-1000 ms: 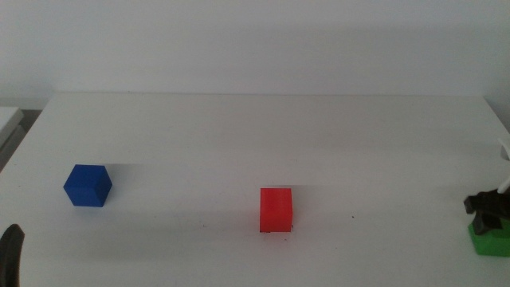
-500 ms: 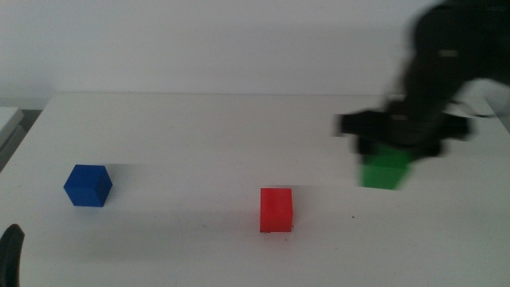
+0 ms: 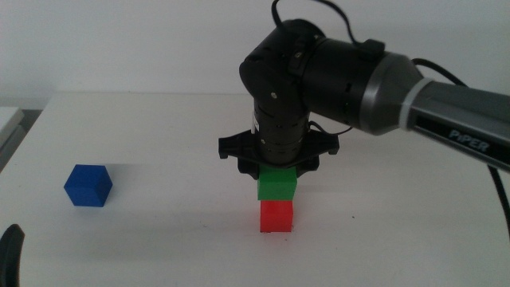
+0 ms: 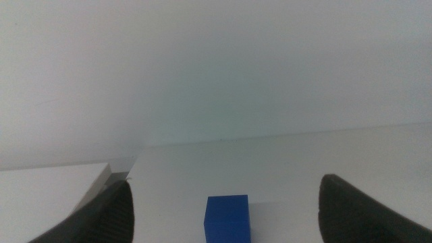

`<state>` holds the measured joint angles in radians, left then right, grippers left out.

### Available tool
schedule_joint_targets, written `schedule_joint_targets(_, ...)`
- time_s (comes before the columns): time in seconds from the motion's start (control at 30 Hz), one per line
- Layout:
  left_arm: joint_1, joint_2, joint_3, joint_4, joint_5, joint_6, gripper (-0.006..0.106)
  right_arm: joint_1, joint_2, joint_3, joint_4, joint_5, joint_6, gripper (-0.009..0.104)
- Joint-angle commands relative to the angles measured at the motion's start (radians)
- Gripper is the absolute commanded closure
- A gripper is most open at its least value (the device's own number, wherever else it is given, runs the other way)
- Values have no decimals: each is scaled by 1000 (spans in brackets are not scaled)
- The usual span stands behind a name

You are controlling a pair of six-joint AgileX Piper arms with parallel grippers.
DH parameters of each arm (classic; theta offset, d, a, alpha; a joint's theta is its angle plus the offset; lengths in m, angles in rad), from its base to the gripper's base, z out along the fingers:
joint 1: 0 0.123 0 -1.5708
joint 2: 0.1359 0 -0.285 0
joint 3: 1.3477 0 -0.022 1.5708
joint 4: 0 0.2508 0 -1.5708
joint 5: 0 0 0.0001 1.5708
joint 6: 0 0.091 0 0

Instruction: Stack red cubes first, then green, then blue cubes in a specific spot.

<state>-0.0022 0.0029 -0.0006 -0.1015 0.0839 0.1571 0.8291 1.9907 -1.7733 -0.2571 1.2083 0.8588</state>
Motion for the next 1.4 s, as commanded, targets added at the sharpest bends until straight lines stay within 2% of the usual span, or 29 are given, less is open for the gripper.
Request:
schedule_joint_targets(0.0, -7, -3, 1, -1, -12, 1, 7, 1, 9, -13, -30, 13, 12, 97)
schedule_joint_targets(0.27, -7, -3, 1, -1, -12, 1, 7, -1, 49, -13, -68, 13, 12, 97)
schedule_joint_targets(0.93, -7, -3, 1, -1, -12, 3, 7, -3, 103, -13, -28, 13, 24, 97)
schedule_joint_targets(1.37, -7, -3, 1, -1, -12, 1, 7, -3, 103, -13, -58, 13, 69, 97)
